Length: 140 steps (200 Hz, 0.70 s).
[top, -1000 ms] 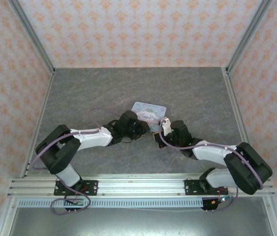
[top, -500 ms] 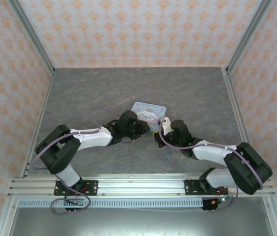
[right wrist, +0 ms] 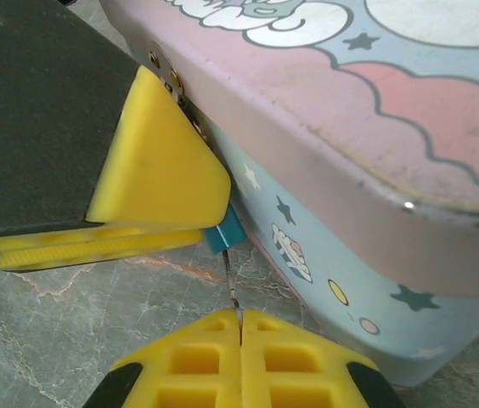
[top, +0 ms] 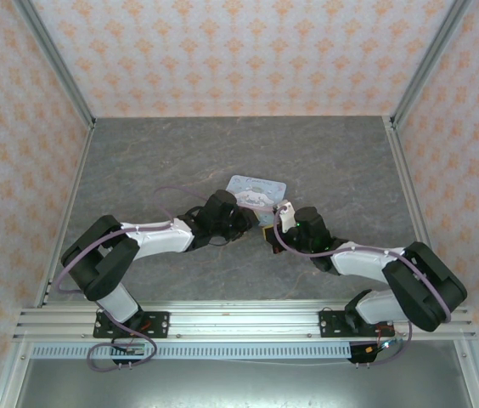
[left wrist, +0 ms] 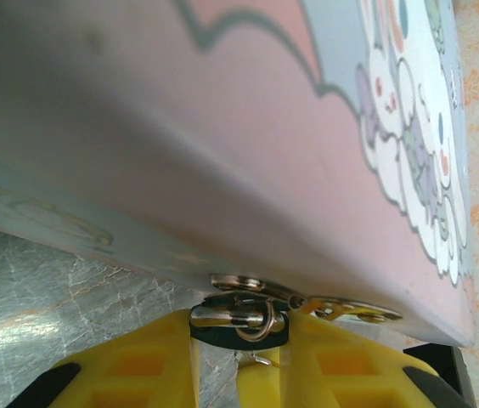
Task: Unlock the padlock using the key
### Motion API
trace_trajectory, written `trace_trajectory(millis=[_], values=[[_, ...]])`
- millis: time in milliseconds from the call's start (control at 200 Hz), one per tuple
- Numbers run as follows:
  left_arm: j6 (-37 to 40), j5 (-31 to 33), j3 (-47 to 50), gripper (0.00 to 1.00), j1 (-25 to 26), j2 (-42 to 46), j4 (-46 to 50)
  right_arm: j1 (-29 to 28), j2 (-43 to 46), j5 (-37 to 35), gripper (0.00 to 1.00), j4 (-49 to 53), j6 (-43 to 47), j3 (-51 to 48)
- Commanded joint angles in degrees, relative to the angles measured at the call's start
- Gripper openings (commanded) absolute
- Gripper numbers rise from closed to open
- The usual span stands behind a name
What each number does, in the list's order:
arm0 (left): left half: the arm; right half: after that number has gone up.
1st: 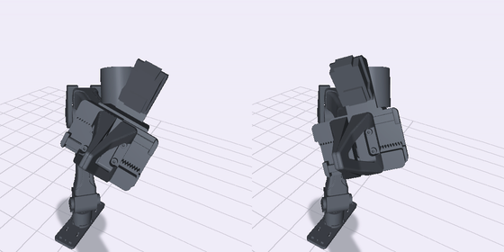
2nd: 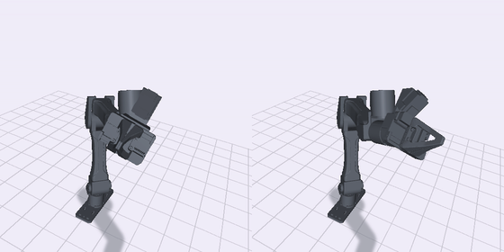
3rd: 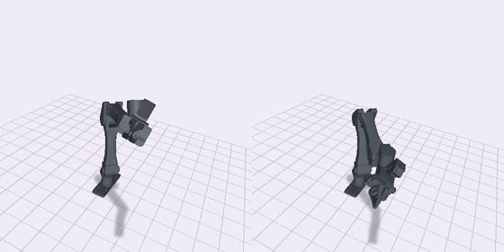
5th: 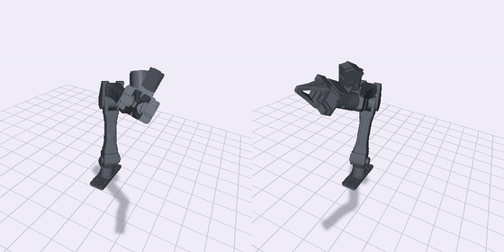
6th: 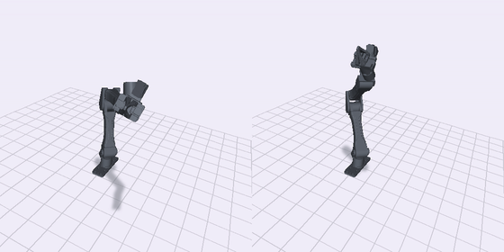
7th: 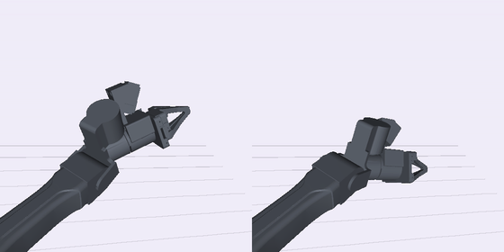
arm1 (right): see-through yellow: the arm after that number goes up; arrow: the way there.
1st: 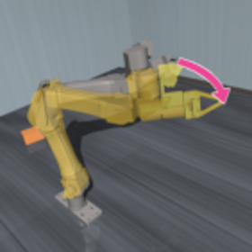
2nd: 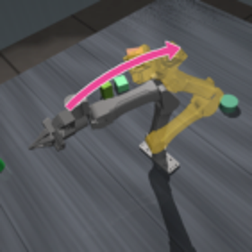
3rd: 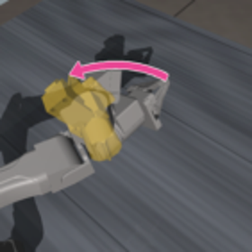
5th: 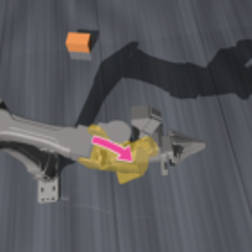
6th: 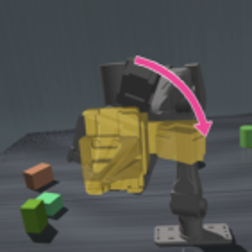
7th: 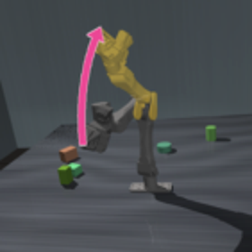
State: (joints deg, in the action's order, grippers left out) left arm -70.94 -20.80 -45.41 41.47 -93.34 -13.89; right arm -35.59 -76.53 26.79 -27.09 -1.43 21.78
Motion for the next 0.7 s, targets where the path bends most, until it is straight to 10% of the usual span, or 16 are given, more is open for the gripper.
trace_trajectory(millis=[0,696], values=[[-1.66,-2.51,-0.73,0.26,0.19,1.62,-3.17,-0.27,-0.04,-0.25,0.0,-5.43,-0.43,0.6],[-3.0,-1.77,-0.31,0.26,0.14,1.59,-3.35,-0.26,3.29,-1.18,0.0,-5.36,-0.8,-2.53]])
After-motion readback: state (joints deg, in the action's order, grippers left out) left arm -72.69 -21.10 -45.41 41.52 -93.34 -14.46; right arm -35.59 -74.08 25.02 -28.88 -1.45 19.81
